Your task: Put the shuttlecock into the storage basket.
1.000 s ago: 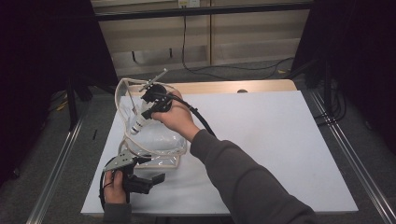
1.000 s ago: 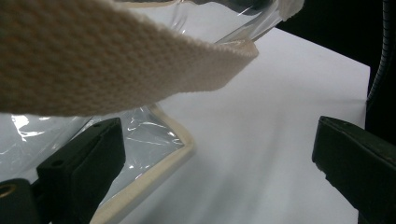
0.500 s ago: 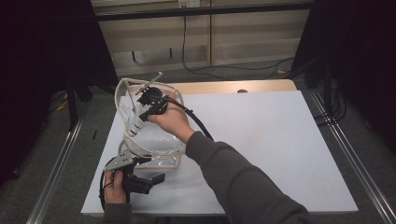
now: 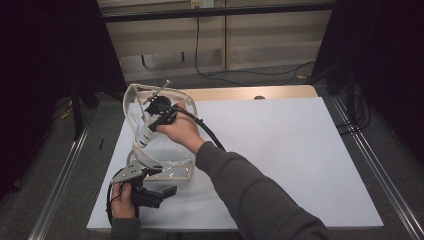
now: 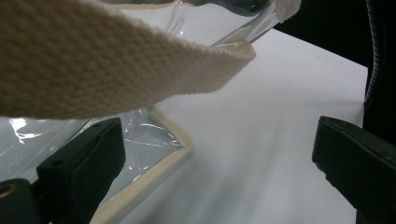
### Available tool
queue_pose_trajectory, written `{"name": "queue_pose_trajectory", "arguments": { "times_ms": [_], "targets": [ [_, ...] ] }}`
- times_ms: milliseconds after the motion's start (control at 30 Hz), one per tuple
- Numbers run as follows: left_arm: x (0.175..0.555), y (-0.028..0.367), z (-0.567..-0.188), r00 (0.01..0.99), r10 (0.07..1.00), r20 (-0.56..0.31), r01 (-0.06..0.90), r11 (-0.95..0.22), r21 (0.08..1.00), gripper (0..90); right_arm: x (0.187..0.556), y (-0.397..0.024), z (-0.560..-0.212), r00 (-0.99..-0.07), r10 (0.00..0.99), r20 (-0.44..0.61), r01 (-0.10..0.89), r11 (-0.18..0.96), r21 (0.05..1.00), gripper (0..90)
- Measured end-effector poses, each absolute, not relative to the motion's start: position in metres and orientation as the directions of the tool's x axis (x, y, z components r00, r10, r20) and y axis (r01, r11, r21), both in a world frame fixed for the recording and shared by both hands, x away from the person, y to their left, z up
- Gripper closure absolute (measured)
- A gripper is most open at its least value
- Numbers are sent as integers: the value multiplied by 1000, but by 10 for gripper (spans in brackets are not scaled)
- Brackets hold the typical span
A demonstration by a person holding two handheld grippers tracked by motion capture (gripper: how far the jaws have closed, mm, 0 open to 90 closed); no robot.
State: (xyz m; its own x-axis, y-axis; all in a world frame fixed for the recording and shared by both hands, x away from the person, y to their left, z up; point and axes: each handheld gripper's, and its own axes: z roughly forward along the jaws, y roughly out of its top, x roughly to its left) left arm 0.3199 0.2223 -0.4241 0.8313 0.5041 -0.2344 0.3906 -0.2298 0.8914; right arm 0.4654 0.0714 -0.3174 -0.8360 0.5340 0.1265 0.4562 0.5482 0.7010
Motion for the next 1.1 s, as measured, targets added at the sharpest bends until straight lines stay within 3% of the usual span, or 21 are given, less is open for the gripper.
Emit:
{"name": "queue_pose_trajectory", "arguments": {
  "times_ms": [1100],
  "targets": [
    [320,224,-425,829,508,-233,390,-226,893,28,472,85,-336,-840,528,129,467,580,668,886]
  ]
}}
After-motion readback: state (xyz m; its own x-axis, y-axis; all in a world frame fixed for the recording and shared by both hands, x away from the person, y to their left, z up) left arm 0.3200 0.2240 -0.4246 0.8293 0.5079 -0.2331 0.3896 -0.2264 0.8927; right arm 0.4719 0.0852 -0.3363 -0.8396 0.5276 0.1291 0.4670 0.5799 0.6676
